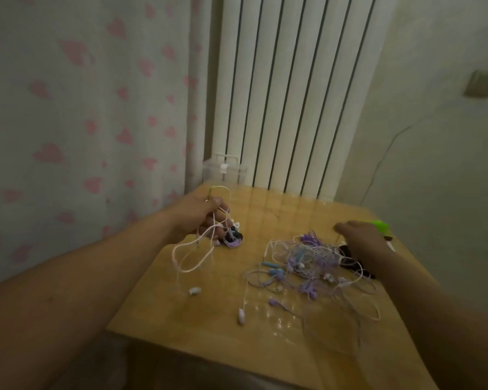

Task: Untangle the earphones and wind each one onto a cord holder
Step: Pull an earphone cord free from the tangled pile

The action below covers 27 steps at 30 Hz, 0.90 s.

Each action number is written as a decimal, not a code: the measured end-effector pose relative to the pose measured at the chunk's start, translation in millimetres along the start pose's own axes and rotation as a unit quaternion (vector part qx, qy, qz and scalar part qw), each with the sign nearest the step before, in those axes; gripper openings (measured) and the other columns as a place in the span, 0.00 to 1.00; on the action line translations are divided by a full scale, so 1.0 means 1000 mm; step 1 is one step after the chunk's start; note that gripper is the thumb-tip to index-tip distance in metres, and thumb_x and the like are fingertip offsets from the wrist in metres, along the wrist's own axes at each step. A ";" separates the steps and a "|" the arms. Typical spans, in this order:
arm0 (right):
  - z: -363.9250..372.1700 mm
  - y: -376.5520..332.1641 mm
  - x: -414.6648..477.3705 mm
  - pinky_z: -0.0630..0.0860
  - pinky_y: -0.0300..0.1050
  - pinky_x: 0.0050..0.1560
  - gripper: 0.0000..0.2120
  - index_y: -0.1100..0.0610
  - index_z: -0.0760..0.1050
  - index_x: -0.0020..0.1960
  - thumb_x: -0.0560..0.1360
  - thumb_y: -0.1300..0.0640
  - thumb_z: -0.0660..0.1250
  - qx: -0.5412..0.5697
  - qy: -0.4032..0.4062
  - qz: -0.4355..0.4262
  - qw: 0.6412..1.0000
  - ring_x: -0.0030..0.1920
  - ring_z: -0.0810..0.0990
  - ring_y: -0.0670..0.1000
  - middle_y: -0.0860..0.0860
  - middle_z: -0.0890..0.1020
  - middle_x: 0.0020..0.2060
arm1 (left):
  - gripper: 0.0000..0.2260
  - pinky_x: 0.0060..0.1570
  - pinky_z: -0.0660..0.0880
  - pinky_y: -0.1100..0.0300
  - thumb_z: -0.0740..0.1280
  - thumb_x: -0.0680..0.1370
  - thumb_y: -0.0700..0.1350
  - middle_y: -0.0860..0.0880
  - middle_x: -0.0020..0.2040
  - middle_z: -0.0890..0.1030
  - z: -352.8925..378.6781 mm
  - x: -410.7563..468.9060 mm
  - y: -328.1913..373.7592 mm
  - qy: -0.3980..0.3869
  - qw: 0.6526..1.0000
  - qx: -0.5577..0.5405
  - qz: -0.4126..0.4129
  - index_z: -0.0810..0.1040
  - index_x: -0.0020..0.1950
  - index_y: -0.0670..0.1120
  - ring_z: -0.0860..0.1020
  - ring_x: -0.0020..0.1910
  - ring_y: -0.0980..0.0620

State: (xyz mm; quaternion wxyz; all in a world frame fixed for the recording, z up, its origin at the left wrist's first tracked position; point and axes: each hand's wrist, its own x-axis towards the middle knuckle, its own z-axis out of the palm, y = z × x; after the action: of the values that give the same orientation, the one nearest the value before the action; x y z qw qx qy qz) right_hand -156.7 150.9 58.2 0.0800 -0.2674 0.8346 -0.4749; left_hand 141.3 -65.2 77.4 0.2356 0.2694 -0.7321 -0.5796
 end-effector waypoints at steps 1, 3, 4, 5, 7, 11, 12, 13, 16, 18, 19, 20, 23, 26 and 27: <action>0.006 0.002 -0.002 0.72 0.47 0.37 0.12 0.60 0.79 0.42 0.79 0.52 0.69 -0.049 -0.035 -0.017 0.998 0.34 0.73 0.52 0.55 0.77 0.36 | 0.17 0.45 0.83 0.47 0.55 0.89 0.47 0.37 0.51 0.87 0.003 -0.002 0.003 -0.018 0.999 -0.026 0.002 0.77 0.63 0.36 0.85 0.46 0.39; 0.019 0.001 -0.009 0.68 0.46 0.35 0.19 0.63 0.78 0.40 0.80 0.48 0.71 -0.120 -0.081 -0.052 0.988 0.33 0.72 0.53 0.56 0.74 0.33 | 0.17 0.54 0.81 0.45 0.54 0.89 0.47 0.38 0.55 0.86 0.010 -0.004 0.011 -0.048 0.995 -0.082 0.005 0.77 0.64 0.37 0.85 0.53 0.38; 0.025 -0.005 -0.014 0.69 0.45 0.36 0.20 0.61 0.78 0.40 0.80 0.45 0.70 -0.180 -0.096 -0.064 0.977 0.35 0.74 0.53 0.55 0.76 0.34 | 0.17 0.56 0.80 0.45 0.54 0.89 0.47 0.38 0.56 0.86 0.013 -0.004 0.015 -0.059 0.993 -0.106 0.006 0.77 0.65 0.37 0.85 0.55 0.39; 0.033 -0.012 -0.016 0.72 0.46 0.39 0.19 0.59 0.79 0.44 0.81 0.42 0.68 -0.254 -0.096 -0.084 0.959 0.39 0.78 0.54 0.55 0.79 0.38 | 0.17 0.58 0.80 0.44 0.55 0.89 0.47 0.38 0.57 0.86 0.015 -0.003 0.019 -0.067 0.990 -0.128 0.007 0.77 0.66 0.37 0.85 0.56 0.39; 0.043 -0.031 -0.027 0.76 0.49 0.51 0.19 0.57 0.80 0.59 0.81 0.41 0.66 -0.346 -0.021 -0.155 0.925 0.55 0.80 0.57 0.56 0.81 0.54 | 0.18 0.59 0.81 0.42 0.55 0.89 0.48 0.39 0.59 0.85 0.021 0.000 0.026 -0.078 0.984 -0.158 0.010 0.77 0.67 0.38 0.85 0.59 0.39; 0.057 -0.082 -0.079 0.73 0.39 0.42 0.04 0.51 0.78 0.53 0.82 0.52 0.66 -0.108 0.095 -0.339 0.930 0.45 0.79 0.46 0.45 0.79 0.44 | 0.18 0.62 0.80 0.41 0.54 0.89 0.52 0.43 0.63 0.84 0.032 0.005 0.032 -0.083 0.975 -0.204 0.014 0.74 0.74 0.48 0.83 0.63 0.42; 0.064 -0.096 -0.096 0.72 0.35 0.39 0.03 0.50 0.77 0.51 0.83 0.53 0.66 -0.066 0.071 -0.367 0.925 0.41 0.78 0.43 0.44 0.79 0.41 | 0.18 0.62 0.80 0.42 0.54 0.89 0.53 0.44 0.64 0.84 0.034 0.007 0.030 -0.083 0.972 -0.221 0.018 0.73 0.75 0.50 0.83 0.63 0.43; 0.073 -0.107 -0.108 0.74 0.34 0.38 0.03 0.49 0.77 0.52 0.83 0.52 0.66 -0.045 0.027 -0.387 0.921 0.40 0.78 0.42 0.43 0.79 0.41 | 0.18 0.60 0.81 0.44 0.54 0.88 0.53 0.45 0.64 0.84 0.036 0.007 0.030 -0.081 0.966 -0.243 0.022 0.73 0.76 0.52 0.83 0.62 0.45; 0.102 -0.121 -0.119 0.77 0.32 0.42 0.06 0.48 0.77 0.58 0.82 0.51 0.68 -0.040 -0.108 -0.386 0.916 0.46 0.79 0.38 0.40 0.80 0.46 | 0.17 0.52 0.82 0.53 0.56 0.88 0.52 0.45 0.66 0.82 0.043 0.008 0.027 -0.049 0.950 -0.308 0.003 0.76 0.73 0.52 0.83 0.60 0.49; 0.112 -0.122 -0.109 0.79 0.35 0.42 0.05 0.52 0.79 0.56 0.82 0.53 0.68 -0.020 -0.175 -0.348 0.921 0.45 0.81 0.39 0.44 0.82 0.45 | 0.18 0.58 0.79 0.53 0.57 0.87 0.51 0.46 0.72 0.78 0.043 0.011 0.021 -0.033 0.940 -0.339 -0.010 0.75 0.74 0.49 0.79 0.65 0.47; 0.115 -0.119 -0.104 0.80 0.40 0.44 0.05 0.53 0.80 0.55 0.82 0.53 0.68 -0.015 -0.199 -0.336 0.921 0.44 0.83 0.42 0.47 0.84 0.44 | 0.19 0.59 0.78 0.54 0.57 0.87 0.51 0.48 0.74 0.75 0.042 0.011 0.019 -0.026 0.940 -0.339 -0.013 0.74 0.75 0.49 0.78 0.66 0.48; 0.117 -0.116 -0.101 0.82 0.47 0.47 0.05 0.53 0.80 0.55 0.81 0.53 0.69 -0.010 -0.219 -0.324 0.920 0.45 0.84 0.45 0.49 0.85 0.45 | 0.19 0.57 0.78 0.54 0.56 0.87 0.51 0.49 0.75 0.75 0.041 0.012 0.015 -0.018 0.942 -0.334 -0.016 0.74 0.75 0.48 0.78 0.66 0.49; 0.123 -0.107 -0.097 0.84 0.52 0.52 0.08 0.49 0.76 0.59 0.80 0.54 0.70 0.029 -0.223 -0.276 0.935 0.47 0.85 0.47 0.50 0.85 0.47 | 0.16 0.47 0.79 0.56 0.60 0.86 0.50 0.49 0.63 0.82 0.047 0.014 0.003 -0.013 0.948 -0.318 -0.031 0.78 0.71 0.47 0.82 0.56 0.50; 0.123 -0.102 -0.097 0.84 0.49 0.48 0.09 0.50 0.75 0.57 0.79 0.58 0.71 0.059 -0.186 -0.233 0.953 0.46 0.85 0.47 0.50 0.84 0.46 | 0.10 0.39 0.76 0.57 0.64 0.84 0.48 0.45 0.47 0.81 0.061 0.015 0.000 -0.024 0.954 -0.297 -0.025 0.80 0.59 0.43 0.81 0.43 0.51; 0.121 -0.099 -0.097 0.83 0.47 0.45 0.10 0.52 0.75 0.57 0.77 0.60 0.71 0.065 -0.183 -0.206 0.959 0.46 0.84 0.49 0.51 0.84 0.47 | 0.09 0.39 0.75 0.57 0.65 0.83 0.48 0.44 0.48 0.78 0.066 0.015 -0.002 -0.030 0.954 -0.296 -0.026 0.78 0.58 0.44 0.80 0.42 0.50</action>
State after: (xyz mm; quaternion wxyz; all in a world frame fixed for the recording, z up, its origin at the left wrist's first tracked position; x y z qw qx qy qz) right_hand 8.5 70.4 64.5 0.1488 -0.5105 0.6999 -0.4769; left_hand 87.0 -28.5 61.7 0.2674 0.1885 -0.5274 -0.7841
